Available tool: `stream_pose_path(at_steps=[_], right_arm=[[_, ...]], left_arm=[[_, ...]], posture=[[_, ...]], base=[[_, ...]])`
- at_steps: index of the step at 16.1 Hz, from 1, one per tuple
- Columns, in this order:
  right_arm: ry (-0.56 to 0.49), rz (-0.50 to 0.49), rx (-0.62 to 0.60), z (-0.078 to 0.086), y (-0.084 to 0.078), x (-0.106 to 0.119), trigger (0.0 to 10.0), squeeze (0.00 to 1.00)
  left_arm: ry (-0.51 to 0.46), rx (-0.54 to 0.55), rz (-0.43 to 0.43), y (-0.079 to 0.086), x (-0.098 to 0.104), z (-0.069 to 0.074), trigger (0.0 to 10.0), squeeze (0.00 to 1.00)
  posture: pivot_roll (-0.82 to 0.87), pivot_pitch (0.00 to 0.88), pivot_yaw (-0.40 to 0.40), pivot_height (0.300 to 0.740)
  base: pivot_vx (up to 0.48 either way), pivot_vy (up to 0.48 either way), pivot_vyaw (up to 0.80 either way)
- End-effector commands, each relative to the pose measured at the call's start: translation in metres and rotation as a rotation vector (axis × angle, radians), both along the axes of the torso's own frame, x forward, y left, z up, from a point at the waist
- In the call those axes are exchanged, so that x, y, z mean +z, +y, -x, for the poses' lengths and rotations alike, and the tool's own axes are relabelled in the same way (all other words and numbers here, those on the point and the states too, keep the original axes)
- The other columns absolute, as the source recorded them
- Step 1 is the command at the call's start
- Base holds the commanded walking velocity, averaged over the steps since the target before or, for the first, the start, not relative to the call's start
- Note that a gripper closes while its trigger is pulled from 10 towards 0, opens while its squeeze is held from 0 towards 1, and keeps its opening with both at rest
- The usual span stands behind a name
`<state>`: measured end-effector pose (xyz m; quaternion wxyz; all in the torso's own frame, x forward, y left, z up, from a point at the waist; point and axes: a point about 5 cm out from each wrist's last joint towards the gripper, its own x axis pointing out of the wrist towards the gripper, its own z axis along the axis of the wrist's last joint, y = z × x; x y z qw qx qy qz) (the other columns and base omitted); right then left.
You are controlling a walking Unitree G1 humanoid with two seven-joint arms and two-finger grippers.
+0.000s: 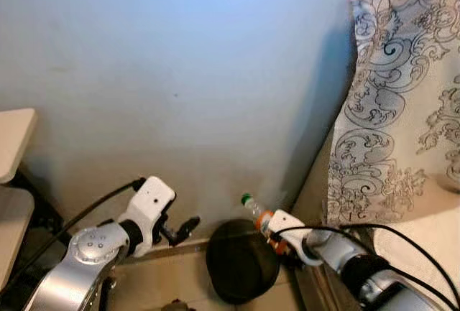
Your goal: Clean up the room
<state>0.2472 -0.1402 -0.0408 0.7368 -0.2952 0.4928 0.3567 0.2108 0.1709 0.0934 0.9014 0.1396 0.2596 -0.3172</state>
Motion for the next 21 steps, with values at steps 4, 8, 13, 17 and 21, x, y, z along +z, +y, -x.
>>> stream_pose_path(at_steps=[4,8,13,17,21], right_arm=[[-0.023,0.019,-0.01,0.001,0.006,-0.005,10.0,0.0],[-0.031,-0.034,-0.044,0.001,0.019,-0.005,10.0,0.0],[-0.055,-0.037,-0.062,0.0,0.023,-0.005,10.0,0.47],[-0.059,-0.046,-0.077,-0.001,0.026,-0.005,10.0,1.0],[-0.061,-0.05,-0.082,0.0,0.027,-0.006,10.0,1.0]], left_arm=[[0.032,-0.084,0.019,-0.012,0.002,0.007,10.0,0.0],[0.078,-0.135,0.027,-0.016,0.0,0.018,10.0,0.0],[0.089,-0.14,0.024,-0.016,0.001,0.02,10.0,0.0],[0.092,-0.145,0.025,-0.017,0.001,0.02,10.0,0.0],[0.092,-0.145,0.025,-0.017,0.001,0.019,10.0,0.0]], posture=[[0.07,0.0,-0.03,0.74],[0.06,0.0,-0.032,0.74],[0.06,0.0,-0.03,0.74],[0.06,0.0,-0.031,0.74],[0.06,0.0,-0.028,0.74]], base=[[0.0,0.0,0.0],[0.0,0.0,0.0],[0.0,0.0,0.0],[0.0,0.0,0.0],[0.0,0.0,0.0]])
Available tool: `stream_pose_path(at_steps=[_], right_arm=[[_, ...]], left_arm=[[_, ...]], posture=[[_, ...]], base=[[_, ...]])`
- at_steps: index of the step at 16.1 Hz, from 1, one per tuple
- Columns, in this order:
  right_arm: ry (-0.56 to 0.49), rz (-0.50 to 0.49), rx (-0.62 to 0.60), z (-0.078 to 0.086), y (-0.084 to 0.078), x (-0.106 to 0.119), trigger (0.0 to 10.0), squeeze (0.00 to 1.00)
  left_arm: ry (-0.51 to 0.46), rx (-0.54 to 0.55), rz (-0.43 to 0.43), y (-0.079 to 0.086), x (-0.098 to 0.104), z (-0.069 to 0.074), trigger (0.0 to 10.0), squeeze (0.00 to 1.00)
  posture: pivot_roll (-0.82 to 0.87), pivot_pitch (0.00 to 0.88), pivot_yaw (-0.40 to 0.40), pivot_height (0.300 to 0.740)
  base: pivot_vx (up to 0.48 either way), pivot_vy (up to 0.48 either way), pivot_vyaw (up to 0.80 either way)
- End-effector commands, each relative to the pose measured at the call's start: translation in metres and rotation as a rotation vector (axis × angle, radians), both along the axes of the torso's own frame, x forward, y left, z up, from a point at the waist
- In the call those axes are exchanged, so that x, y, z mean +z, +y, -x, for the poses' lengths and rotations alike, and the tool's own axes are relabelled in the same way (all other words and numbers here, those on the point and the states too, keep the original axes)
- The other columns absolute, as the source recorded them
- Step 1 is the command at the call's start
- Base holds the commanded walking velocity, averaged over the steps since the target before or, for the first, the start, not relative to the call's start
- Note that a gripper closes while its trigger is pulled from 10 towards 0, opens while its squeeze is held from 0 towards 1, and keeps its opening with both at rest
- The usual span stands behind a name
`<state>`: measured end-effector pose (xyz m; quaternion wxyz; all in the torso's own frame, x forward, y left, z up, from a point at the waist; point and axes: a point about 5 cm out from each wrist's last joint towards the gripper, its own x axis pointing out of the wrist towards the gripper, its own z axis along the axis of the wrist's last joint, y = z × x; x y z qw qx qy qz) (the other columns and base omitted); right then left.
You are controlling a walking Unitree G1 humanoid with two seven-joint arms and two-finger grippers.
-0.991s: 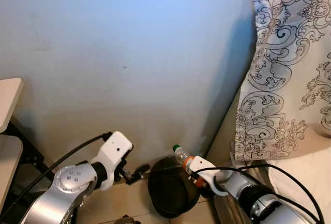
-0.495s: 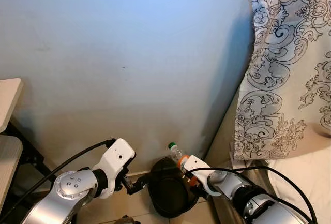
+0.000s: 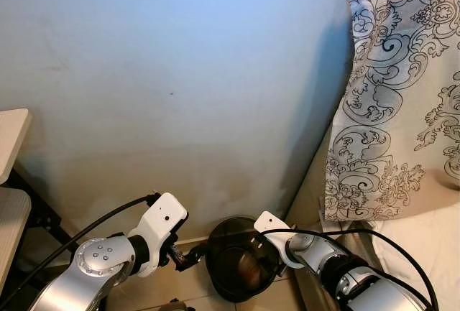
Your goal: Clean up the room
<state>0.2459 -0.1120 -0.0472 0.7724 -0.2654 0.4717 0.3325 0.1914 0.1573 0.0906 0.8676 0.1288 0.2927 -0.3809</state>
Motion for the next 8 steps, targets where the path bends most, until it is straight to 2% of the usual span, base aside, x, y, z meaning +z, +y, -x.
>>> stream_pose_path(at_steps=[1,4,7,8], right_arm=[[0.005,-0.015,-0.026,-0.001,0.0,0.001,10.0,1.0],[0.011,-0.061,-0.072,0.001,-0.002,-0.001,10.0,1.0],[-0.065,-0.191,-0.166,-0.014,-0.01,0.012,10.0,1.0],[-0.15,-0.266,-0.242,-0.023,-0.019,0.024,10.0,1.0]], left_arm=[[-0.011,-0.023,0.004,-0.003,0.004,-0.001,10.0,0.0],[-0.014,-0.023,0.003,-0.003,0.004,-0.003,10.0,0.0],[-0.063,0.003,0.012,-0.004,0.007,-0.01,10.0,0.0],[-0.112,0.053,0.029,-0.006,0.012,-0.016,10.0,0.0]], posture=[[0.06,0.0,-0.026,0.74],[0.05,0.0,-0.02,0.74],[0.05,0.0,-0.023,0.74],[0.04,0.0,-0.02,0.74]], base=[[0.0,0.0,0.0],[0.0,0.0,0.0],[0.0,0.0,0.0],[0.0,0.0,0.0]])
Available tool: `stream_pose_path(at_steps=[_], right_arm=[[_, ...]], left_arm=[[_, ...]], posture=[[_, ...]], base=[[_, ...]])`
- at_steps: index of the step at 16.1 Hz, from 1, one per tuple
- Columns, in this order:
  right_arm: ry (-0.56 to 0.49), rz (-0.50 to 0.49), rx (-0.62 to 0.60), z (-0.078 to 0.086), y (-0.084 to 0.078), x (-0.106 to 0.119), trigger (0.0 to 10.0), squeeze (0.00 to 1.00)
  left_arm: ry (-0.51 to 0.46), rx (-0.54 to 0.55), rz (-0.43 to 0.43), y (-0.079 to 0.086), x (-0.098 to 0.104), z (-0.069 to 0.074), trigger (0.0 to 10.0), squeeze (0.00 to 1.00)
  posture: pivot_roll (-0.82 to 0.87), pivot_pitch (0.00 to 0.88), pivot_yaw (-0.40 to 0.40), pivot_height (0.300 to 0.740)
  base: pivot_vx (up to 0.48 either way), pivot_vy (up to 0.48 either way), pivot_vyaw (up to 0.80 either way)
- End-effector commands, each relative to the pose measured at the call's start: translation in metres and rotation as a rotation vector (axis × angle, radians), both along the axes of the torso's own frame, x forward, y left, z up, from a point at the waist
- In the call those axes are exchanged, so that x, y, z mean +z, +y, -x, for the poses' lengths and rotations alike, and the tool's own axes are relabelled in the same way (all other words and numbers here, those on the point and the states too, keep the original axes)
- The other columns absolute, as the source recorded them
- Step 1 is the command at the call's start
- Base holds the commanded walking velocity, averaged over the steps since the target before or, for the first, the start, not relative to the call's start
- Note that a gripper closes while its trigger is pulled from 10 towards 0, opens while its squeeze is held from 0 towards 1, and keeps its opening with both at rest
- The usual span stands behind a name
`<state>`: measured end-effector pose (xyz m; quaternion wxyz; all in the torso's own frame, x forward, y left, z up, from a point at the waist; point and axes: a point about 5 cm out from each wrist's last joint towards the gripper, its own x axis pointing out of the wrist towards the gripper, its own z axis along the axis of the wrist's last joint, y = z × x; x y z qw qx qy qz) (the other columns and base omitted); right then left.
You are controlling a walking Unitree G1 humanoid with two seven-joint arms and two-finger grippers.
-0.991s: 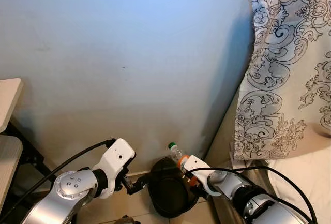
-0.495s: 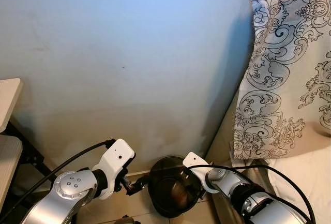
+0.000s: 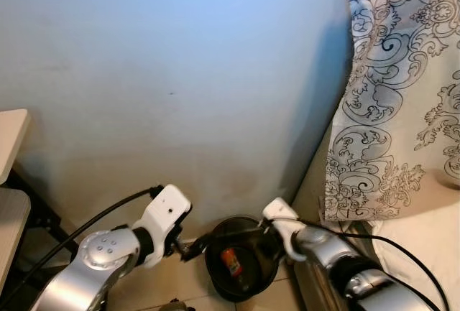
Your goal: Clean up the room
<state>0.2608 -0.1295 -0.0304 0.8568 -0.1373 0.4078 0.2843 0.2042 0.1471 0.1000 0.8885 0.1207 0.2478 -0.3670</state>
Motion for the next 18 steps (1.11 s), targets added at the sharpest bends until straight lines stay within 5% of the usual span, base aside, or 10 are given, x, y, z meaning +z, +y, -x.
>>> stream_pose_path(at_steps=[1,2,3,4,5,12,18], right_arm=[[-0.092,-0.057,-0.065,-0.011,-0.008,0.016,10.0,1.0],[-0.19,-0.11,-0.151,-0.01,-0.02,0.036,10.0,1.0],[-0.254,-0.126,-0.218,-0.003,-0.029,0.052,10.0,0.65],[-0.292,-0.137,-0.262,0.003,-0.033,0.063,10.0,0.65],[-0.34,-0.15,-0.321,0.009,-0.037,0.075,10.0,0.0],[-0.361,-0.231,-0.624,0.048,-0.042,0.109,10.0,0.0],[-0.335,-0.274,-0.657,0.054,-0.034,0.118,10.0,0.0]], left_arm=[[-0.048,0.057,-0.003,0.004,0.005,-0.006,10.0,0.0],[-0.101,0.102,0.022,0.001,0.011,-0.012,10.0,0.0],[-0.154,0.141,0.049,-0.003,0.018,-0.018,10.0,0.0],[-0.173,0.184,0.074,-0.006,0.021,-0.022,10.0,0.0],[-0.198,0.227,0.086,-0.008,0.023,-0.027,10.0,0.0],[-0.258,0.32,0.077,-0.012,0.028,-0.033,10.0,0.0],[-0.285,0.411,0.105,0.0,0.034,-0.032,10.0,0.0]], posture=[[0.04,0.0,-0.017,0.74],[0.03,0.0,-0.008,0.74],[0.01,0.0,0.002,0.74],[0.0,0.0,0.015,0.74],[-0.03,0.0,0.039,0.74],[-0.02,0.0,0.041,0.74],[0.02,0.0,0.026,0.74]], base=[[0.0,0.0,0.0],[0.0,0.0,0.0],[0.0,0.0,-0.8],[0.0,0.0,-0.8],[0.0,0.0,-0.8],[0.0,0.0,-0.8],[0.0,0.0,-0.8]])
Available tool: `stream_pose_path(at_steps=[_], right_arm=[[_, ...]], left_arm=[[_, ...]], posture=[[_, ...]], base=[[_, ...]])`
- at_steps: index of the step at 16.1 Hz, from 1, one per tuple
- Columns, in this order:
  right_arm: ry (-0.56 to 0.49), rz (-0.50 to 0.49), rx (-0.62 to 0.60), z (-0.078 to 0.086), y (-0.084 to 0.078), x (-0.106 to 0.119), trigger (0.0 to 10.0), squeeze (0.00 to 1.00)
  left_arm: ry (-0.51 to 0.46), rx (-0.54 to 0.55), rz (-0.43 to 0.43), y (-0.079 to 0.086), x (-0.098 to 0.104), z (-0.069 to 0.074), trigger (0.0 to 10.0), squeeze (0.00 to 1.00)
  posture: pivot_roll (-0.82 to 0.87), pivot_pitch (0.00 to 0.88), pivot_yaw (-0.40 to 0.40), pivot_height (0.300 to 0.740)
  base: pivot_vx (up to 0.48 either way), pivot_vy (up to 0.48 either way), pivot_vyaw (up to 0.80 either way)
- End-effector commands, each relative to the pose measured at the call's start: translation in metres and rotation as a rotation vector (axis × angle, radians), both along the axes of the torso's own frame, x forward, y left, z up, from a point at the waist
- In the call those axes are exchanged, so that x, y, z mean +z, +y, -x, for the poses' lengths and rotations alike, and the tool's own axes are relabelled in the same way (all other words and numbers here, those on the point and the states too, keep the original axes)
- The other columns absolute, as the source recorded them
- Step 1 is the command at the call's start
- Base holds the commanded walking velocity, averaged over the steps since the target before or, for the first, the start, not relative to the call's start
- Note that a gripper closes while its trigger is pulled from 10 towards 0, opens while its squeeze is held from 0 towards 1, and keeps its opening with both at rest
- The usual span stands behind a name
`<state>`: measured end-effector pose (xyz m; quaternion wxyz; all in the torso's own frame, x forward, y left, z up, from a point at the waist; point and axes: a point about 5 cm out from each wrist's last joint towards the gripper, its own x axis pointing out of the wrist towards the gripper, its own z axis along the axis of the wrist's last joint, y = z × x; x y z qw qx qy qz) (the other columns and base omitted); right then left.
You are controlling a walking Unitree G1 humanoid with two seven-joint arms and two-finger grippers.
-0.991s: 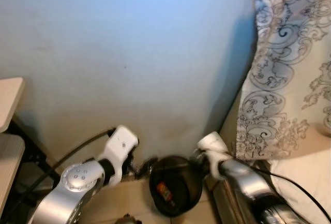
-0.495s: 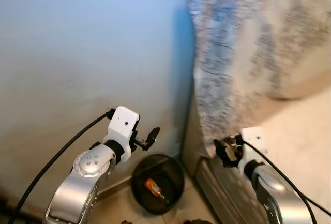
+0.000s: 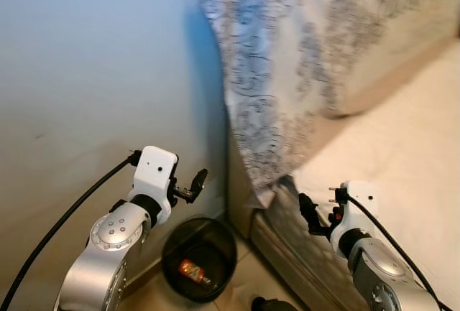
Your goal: Clean up the room
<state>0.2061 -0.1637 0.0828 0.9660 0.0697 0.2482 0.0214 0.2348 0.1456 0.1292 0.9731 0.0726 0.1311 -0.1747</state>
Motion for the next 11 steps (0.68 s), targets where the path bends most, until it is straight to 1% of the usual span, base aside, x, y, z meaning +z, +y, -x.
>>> stream_pose_path(at_steps=[1,2,4,6,9,11], right_arm=[[-0.012,0.005,-0.004,-0.002,0.0,0.006,10.0,0.0],[-0.007,0.041,-0.004,-0.003,-0.002,0.006,10.0,0.0],[-0.005,0.082,0.01,-0.003,-0.004,0.006,10.0,0.0],[-0.019,0.085,-0.001,-0.003,-0.006,0.006,10.0,0.0],[-0.031,0.09,0.001,-0.004,-0.007,0.009,10.0,0.0],[-0.047,0.089,0.005,-0.005,-0.007,0.011,10.0,0.0]], left_arm=[[-0.028,0.013,0.011,0.002,0.006,-0.002,10.0,0.0],[-0.035,0.022,0.021,0.003,0.008,-0.003,10.0,0.0],[-0.043,0.034,0.032,0.004,0.009,-0.004,10.0,0.0],[-0.046,0.038,0.03,0.006,0.01,-0.004,10.0,0.0],[-0.08,0.099,0.027,0.017,0.016,-0.008,10.0,0.0],[-0.08,0.097,0.023,0.021,0.016,-0.007,10.0,0.0]], posture=[[0.02,0.0,0.026,0.74],[0.01,0.0,0.027,0.74],[0.01,0.0,0.026,0.74],[0.01,0.0,0.026,0.74],[0.01,0.0,0.028,0.74],[0.01,0.0,0.031,0.74]], base=[[0.0,0.0,-0.8],[0.0,0.0,-0.8],[0.0,0.0,-0.8],[0.0,0.0,-0.8],[0.0,0.0,-0.8],[0.0,0.0,-0.8]])
